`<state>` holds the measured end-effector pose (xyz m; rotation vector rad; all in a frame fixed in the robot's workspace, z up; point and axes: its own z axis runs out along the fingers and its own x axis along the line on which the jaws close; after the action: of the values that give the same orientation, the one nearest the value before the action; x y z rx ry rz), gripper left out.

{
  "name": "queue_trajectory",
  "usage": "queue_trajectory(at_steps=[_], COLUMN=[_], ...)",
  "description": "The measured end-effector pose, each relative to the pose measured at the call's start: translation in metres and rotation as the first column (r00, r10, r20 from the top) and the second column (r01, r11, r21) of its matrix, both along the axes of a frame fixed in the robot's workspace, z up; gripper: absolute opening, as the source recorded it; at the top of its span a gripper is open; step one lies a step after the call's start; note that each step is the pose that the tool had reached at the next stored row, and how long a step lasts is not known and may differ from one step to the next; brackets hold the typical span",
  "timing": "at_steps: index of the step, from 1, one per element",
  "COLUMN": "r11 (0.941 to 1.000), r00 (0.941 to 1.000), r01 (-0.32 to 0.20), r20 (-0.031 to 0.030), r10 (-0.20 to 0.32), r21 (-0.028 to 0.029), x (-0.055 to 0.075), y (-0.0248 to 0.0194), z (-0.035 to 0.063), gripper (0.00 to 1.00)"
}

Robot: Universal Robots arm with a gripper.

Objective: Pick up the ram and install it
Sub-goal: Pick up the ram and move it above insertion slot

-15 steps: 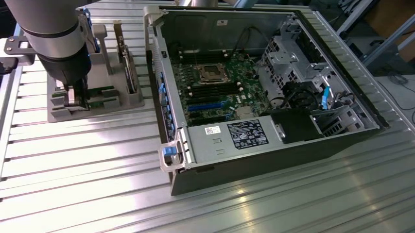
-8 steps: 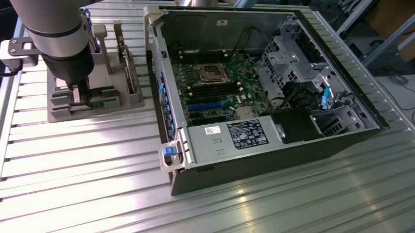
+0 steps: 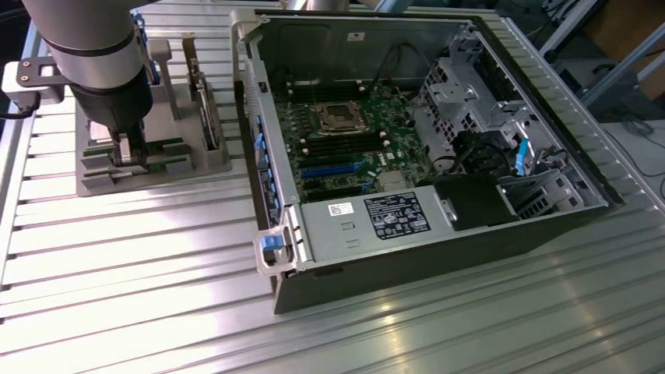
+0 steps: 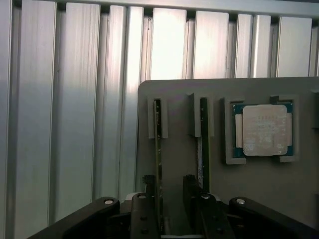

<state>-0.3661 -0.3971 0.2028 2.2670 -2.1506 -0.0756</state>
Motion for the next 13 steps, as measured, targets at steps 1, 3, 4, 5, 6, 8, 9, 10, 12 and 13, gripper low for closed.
queue_trajectory(at_steps=[1,3,4,5,6,8,9,10,12,13], r11=[1.0000,1.0000,1.0000,1.0000,1.0000,1.0000,1.0000,1.0000,1.0000,1.0000], r00=[1.0000,1.0000,1.0000,1.0000,1.0000,1.0000,1.0000,1.0000,1.0000,1.0000], r01=[0.000,0.000,0.000,0.000,0.000,0.000,0.000,0.000,0.000,0.000], r20=[0.0000,0.0001,0.0001,0.0001,0.0002,0.0001,0.0001,0.0001,0.0001,0.0001], r10=[0.000,0.000,0.000,0.000,0.000,0.000,0.000,0.000,0.000,0.000], r21=[0.0000,0.0000,0.0001,0.0001,0.0001,0.0001,0.0000,0.0000,0.0001,0.0001], x=[0.0000,0.0000,0.0000,0.0000,0.0000,0.0000,0.0000,0.0000,0.0000,0.0000], y=[0.0000,0.0000,0.0000,0.0000,0.0000,0.0000,0.0000,-0.0001,-0.0001,-0.0003], z=[0.0000,-0.0001,-0.0001,-0.0001,-0.0001,-0.0001,-0.0001,-0.0001,-0.0001,-0.0001], gripper=[0.36,0.36,0.36,0.36,0.36,0.43,0.49,0.55,0.67,0.79])
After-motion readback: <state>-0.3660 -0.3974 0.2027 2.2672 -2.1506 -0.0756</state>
